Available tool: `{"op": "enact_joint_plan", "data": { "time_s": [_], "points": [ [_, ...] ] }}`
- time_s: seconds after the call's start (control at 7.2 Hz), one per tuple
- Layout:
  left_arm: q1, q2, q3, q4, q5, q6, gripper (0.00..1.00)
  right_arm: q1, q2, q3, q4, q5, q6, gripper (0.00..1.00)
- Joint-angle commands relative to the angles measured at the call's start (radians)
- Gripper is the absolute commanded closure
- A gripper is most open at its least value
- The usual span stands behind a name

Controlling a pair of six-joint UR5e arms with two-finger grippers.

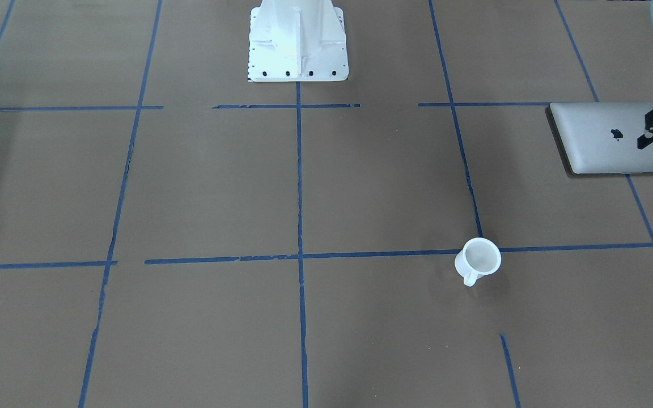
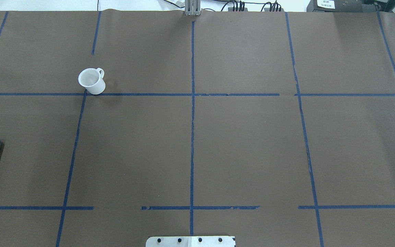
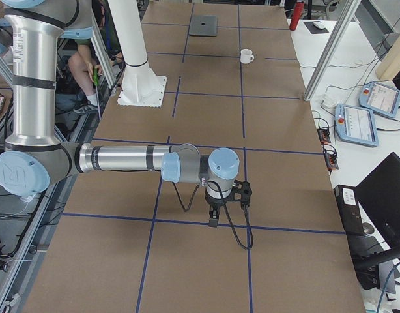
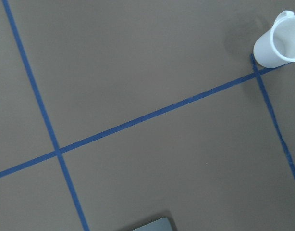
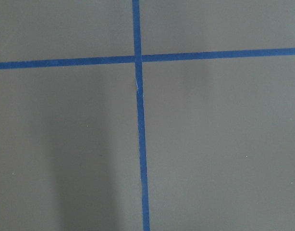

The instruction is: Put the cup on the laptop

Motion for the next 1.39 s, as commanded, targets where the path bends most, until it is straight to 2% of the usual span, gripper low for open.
{"op": "enact_joint_plan", "data": {
  "time_s": [0.0,0.14,0.28,0.42,0.56,0.83,1.11,1.25],
  "points": [
    [0.128,-0.108,0.001,0.022,0.012,-0.209,0.00,0.000,0.000,0.000,0.000,0.000,0.002,0.00],
    [0.203,-0.145,0.003,0.008,0.012,-0.353,0.00,0.000,0.000,0.000,0.000,0.000,0.000,0.00],
    [0.263,-0.162,0.016,-0.065,0.017,-0.467,0.00,0.000,0.000,0.000,0.000,0.000,0.000,0.00],
    [0.283,-0.170,0.085,-0.199,0.017,-0.540,0.00,0.000,0.000,0.000,0.000,0.000,0.000,0.00],
    [0.295,-0.190,0.175,-0.322,0.041,-0.597,0.00,0.000,0.000,0.000,0.000,0.000,0.000,0.00],
    [0.314,-0.365,0.400,-0.365,0.119,-0.600,0.00,0.000,0.000,0.000,0.000,0.000,0.000,0.00],
    [0.318,-0.413,0.559,-0.480,0.127,-0.608,0.00,0.000,0.000,0.000,0.000,0.000,0.000,0.00],
    [0.319,-0.455,0.637,-0.490,0.129,-0.602,0.00,0.000,0.000,0.000,0.000,0.000,0.000,0.00]
  ]
}}
